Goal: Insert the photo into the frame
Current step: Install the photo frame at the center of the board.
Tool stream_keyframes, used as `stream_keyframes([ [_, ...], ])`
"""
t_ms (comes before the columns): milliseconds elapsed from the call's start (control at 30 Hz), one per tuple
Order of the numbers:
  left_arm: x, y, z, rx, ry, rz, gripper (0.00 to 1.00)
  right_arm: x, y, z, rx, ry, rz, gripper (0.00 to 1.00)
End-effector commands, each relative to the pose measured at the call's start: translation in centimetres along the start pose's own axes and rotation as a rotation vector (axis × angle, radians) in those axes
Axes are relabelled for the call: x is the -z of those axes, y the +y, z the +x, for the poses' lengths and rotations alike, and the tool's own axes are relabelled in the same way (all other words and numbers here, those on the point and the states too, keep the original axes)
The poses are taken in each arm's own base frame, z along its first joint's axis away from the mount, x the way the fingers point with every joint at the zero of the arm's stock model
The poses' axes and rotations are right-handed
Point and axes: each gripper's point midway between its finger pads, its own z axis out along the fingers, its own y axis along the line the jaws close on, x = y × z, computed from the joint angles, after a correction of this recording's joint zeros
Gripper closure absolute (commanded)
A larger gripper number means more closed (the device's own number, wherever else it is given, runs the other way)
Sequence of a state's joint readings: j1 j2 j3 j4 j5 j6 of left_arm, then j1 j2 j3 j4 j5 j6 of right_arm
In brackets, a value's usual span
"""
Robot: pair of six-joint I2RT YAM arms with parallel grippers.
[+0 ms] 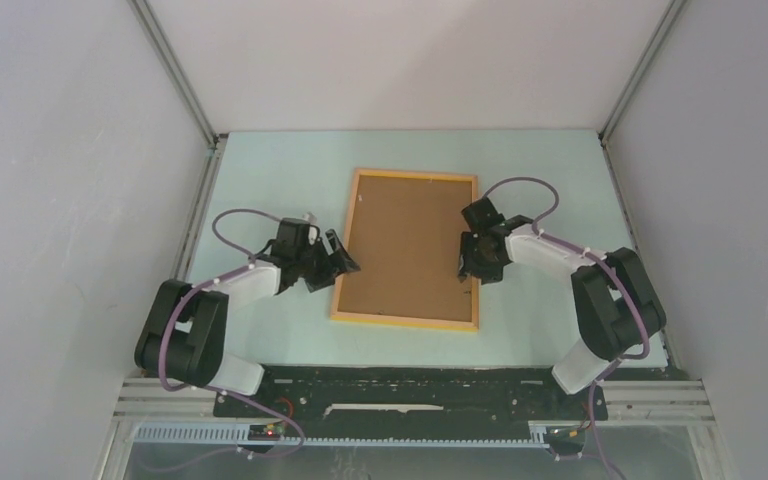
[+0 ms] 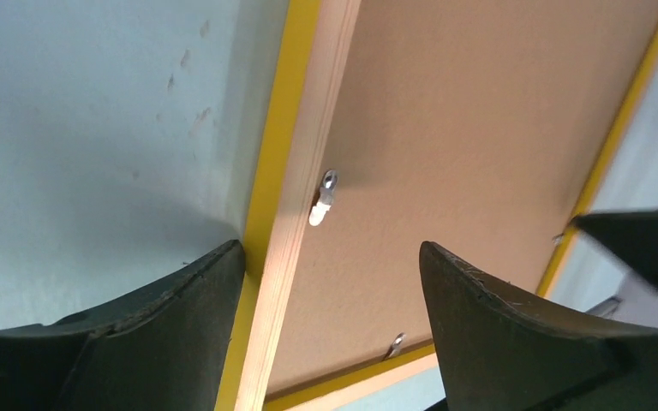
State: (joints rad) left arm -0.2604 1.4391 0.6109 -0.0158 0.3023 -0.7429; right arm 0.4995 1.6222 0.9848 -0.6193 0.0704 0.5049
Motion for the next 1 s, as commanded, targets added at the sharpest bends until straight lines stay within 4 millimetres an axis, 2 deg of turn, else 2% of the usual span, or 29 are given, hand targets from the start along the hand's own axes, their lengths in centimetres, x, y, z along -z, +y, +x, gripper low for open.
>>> stream_keyframes([
  [0, 1.6, 0.1, 0.6, -0.165, 0.025, -0.153, 0.17, -0.5, 0.7, -4.7, -0.040, -0.096, -0.077, 0.41],
  [167, 1.8, 0.0, 0.4, -0.246, 0.064, -0.265, 0.17, -0.9, 1.2, -6.7, -0.029, -0.128, -0.103, 0.41],
  [267, 1.4, 0.3, 0.3, -0.240, 0.070, -0.284, 0.22, -1.5, 0.9, -7.2, -0.026, -0.131, -0.097, 0.43],
  [600, -0.1, 0.3, 0.1, -0.245, 0.128, -0.350, 0.31, -1.8, 1.1, -7.1, -0.026, -0.112, -0.129, 0.46],
  [867, -1.0, 0.5, -0.3, -0.237, 0.133, -0.372, 0.51, -2.0, 1.1, -6.9, -0.018, -0.102, -0.124, 0.47],
  [967, -1.1, 0.5, -0.3, -0.232, 0.134, -0.375, 0.54, -2.1, 1.1, -6.8, -0.014, -0.099, -0.124, 0.48],
])
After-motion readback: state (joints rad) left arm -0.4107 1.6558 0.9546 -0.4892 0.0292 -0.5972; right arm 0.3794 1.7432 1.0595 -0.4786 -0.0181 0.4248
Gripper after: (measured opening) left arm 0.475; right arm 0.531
